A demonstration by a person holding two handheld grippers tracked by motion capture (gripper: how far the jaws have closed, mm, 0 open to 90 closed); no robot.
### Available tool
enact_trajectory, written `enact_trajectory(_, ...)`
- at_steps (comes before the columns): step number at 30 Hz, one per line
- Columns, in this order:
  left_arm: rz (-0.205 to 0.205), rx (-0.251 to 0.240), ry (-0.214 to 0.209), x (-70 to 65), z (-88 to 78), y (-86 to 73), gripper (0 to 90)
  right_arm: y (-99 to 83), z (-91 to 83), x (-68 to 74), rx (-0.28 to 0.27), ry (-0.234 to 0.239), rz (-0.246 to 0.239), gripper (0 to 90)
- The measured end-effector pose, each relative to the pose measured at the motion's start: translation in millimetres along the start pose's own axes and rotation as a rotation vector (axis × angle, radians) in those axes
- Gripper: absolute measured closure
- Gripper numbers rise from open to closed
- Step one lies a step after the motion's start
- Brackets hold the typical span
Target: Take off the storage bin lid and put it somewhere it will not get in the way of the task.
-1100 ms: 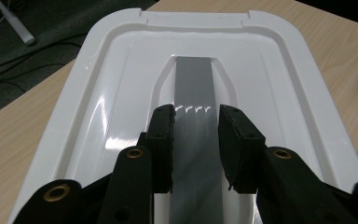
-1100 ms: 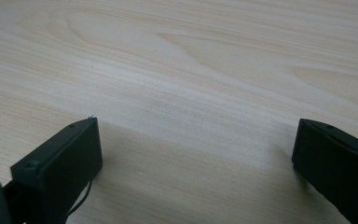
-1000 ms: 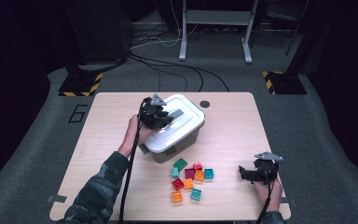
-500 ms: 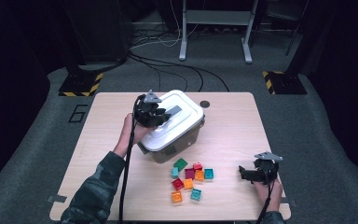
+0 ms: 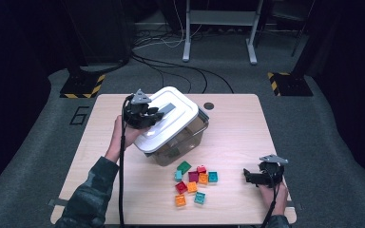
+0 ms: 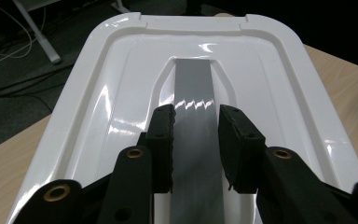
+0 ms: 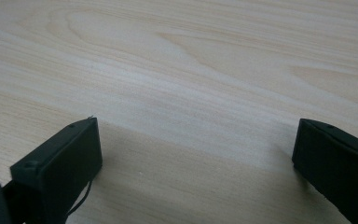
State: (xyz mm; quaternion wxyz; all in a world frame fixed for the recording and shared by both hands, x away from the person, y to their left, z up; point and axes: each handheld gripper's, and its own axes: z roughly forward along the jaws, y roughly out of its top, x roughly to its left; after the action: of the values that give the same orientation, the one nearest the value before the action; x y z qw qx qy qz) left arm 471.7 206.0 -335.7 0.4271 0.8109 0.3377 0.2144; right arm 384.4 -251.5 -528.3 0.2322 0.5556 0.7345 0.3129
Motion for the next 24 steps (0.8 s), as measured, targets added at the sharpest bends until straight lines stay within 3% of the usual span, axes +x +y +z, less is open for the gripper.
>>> enact_trajectory(12, -0.056, -0.014, 0.071, 26.6, -32.3, -19.2, 66.4, 0.0, 0.0, 0.0, 0.000, 0.000, 0.000, 0.4)
enact_trajectory(20, -0.106, -0.020, 0.123, 40.5, -46.6, -37.4, 66.4, 0.0, 0.0, 0.0, 0.000, 0.000, 0.000, 0.4)
enact_trajectory(24, -0.148, -0.021, 0.165, 52.4, -56.9, -53.9, 66.4, 0.0, 0.0, 0.0, 0.000, 0.000, 0.000, 0.4)
